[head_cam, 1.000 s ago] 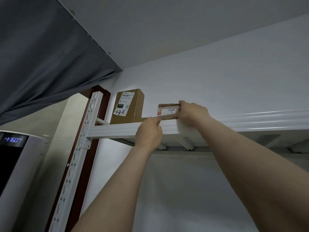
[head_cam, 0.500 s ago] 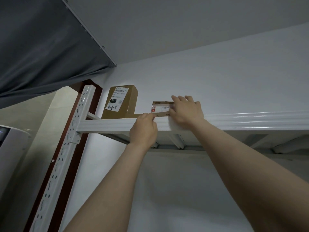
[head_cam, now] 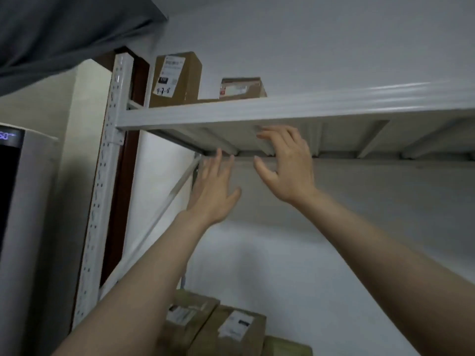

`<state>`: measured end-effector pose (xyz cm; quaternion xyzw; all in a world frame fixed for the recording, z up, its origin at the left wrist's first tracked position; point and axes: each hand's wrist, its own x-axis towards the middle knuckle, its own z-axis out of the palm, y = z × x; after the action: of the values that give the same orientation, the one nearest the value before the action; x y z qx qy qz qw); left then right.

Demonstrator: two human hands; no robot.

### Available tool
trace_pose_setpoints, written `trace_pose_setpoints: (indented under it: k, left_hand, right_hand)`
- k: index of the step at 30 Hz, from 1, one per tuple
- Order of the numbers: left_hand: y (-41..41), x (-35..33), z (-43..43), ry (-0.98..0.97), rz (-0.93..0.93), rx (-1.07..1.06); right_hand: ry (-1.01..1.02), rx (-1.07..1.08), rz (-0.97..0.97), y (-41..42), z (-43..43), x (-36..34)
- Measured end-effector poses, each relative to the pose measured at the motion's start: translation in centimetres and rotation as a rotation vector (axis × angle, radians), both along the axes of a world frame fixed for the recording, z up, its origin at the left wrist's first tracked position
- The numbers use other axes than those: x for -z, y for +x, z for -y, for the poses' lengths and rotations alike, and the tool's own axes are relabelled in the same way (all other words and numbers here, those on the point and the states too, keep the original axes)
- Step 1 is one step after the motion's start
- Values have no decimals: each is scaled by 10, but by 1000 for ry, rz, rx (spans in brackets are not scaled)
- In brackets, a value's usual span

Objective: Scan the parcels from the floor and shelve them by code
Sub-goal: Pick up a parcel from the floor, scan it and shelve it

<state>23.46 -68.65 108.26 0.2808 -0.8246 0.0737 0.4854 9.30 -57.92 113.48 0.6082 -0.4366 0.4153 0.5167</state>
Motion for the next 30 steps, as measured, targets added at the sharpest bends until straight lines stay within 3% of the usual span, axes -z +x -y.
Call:
trace_pose_setpoints:
  k: [9, 15, 19, 24, 30]
  left_hand:
    - [30, 262, -134, 539, 248, -79]
    - [51, 412, -249, 860, 357, -138]
    - [76, 490, -320, 938, 355, -142]
    - [144, 598, -389, 1218, 456, -366]
    - [228, 738, -449, 1538, 578, -616]
  right_hand:
    - [389, -215, 362, 10, -87, 259]
    - [707, -298, 338, 34, -189, 447]
    - [869, -320, 427, 55, -248, 548]
    - [1094, -287, 512, 83, -302, 671]
    - [1553, -134, 612, 107, -347, 793]
